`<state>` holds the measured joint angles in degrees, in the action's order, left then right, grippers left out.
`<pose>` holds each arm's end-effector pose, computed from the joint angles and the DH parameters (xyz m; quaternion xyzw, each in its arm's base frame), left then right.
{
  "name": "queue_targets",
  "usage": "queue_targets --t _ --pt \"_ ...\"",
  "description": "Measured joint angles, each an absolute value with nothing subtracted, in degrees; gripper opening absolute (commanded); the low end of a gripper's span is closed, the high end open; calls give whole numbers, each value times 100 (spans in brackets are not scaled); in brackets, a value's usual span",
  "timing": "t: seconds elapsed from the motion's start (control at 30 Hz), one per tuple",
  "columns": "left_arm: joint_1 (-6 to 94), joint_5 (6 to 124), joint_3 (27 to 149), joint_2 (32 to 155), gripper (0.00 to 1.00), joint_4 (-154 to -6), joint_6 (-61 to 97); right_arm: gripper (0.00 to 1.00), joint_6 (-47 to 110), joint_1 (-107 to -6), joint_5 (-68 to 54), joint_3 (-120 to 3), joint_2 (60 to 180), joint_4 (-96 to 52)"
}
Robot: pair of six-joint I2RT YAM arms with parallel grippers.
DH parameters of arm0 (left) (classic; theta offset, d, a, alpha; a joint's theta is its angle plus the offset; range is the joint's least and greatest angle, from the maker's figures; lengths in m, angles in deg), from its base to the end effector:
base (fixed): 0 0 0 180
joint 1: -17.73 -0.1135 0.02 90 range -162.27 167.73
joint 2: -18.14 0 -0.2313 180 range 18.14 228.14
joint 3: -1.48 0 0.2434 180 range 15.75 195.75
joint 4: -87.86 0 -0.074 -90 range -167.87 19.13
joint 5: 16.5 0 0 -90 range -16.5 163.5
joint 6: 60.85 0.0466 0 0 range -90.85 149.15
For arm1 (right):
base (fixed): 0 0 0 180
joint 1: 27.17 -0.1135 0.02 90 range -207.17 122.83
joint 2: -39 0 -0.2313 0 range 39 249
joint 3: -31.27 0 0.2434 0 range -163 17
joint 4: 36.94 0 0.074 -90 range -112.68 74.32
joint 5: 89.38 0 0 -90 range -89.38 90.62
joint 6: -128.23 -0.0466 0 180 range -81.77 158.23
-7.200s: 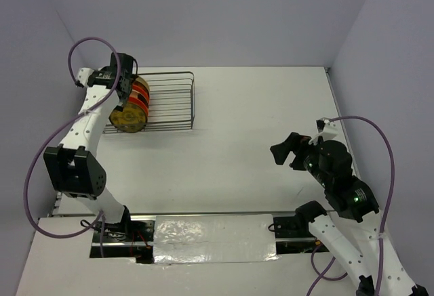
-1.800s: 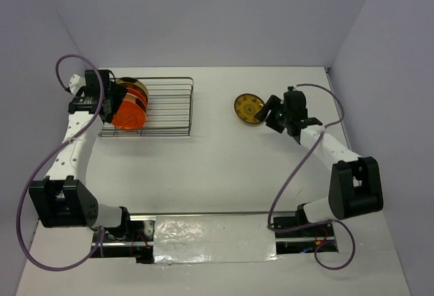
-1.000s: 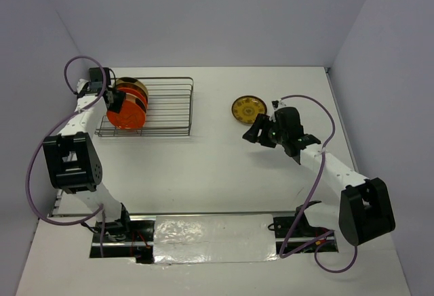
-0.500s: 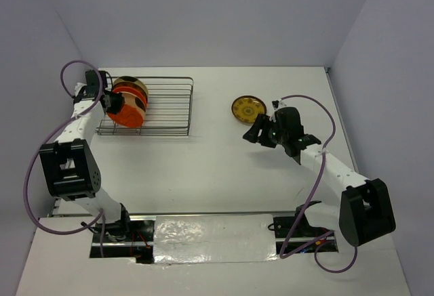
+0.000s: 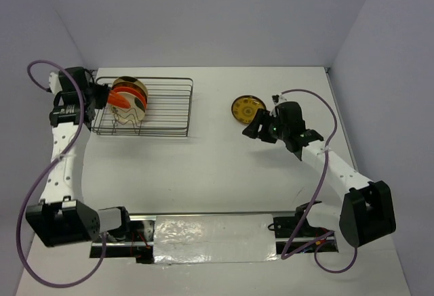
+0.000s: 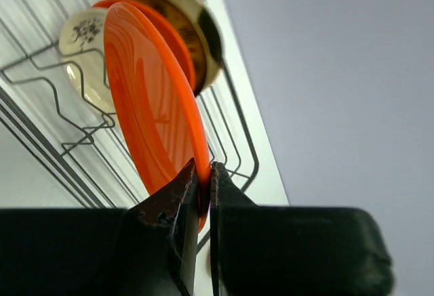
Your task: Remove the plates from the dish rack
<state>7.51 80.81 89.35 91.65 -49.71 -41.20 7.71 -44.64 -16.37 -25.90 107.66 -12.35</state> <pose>0.2905 0.0584 0.3391 -0.5783 0.6316 -0.2099 0.4718 0.2536 0.0941 0.2106 0.0336 0.8834 0.3026 0.3561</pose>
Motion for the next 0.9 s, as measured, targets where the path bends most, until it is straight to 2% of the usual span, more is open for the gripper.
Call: queue_targets --t 0.07,0.1,0.17,0.2,0.27,0.4,0.53,0.67,0.77,0.9 --pt "751 8077 9011 8820 0 -4938 -3877 70 762 -4464 -1659 -2771 10746 -1117" --pt "753 8055 9075 8682 0 -4954 -3702 74 760 -4464 -1677 -2878 10722 -1051" --pt "841 7992 9212 8472 0 -5065 -3208 96 688 -4462 -1729 -3132 10641 -920" --pt "989 7981 9313 8433 0 -5115 -2889 100 657 -4460 -1764 -3296 10593 -837" --pt "1647 8125 9623 8490 0 -5216 -2111 100 570 -4453 -1849 -3678 10517 -693" --pt "3966 8820 10080 8855 0 -5452 -450 100 391 -4361 -1891 -4692 10447 -234" --pt "5916 9607 9746 9038 0 -5557 1150 99 358 -3937 -1830 -5645 10195 317" --pt "7848 11316 9055 9572 0 -6322 3242 98 675 -3773 -1849 -6544 10073 1089" --pt "8867 12088 8172 10120 0 -7496 4686 98 1071 -3778 -1880 -6775 10075 1583" --pt "9522 12381 7588 10713 0 -8156 5987 95 1532 -3832 -1777 -6535 10106 2227"
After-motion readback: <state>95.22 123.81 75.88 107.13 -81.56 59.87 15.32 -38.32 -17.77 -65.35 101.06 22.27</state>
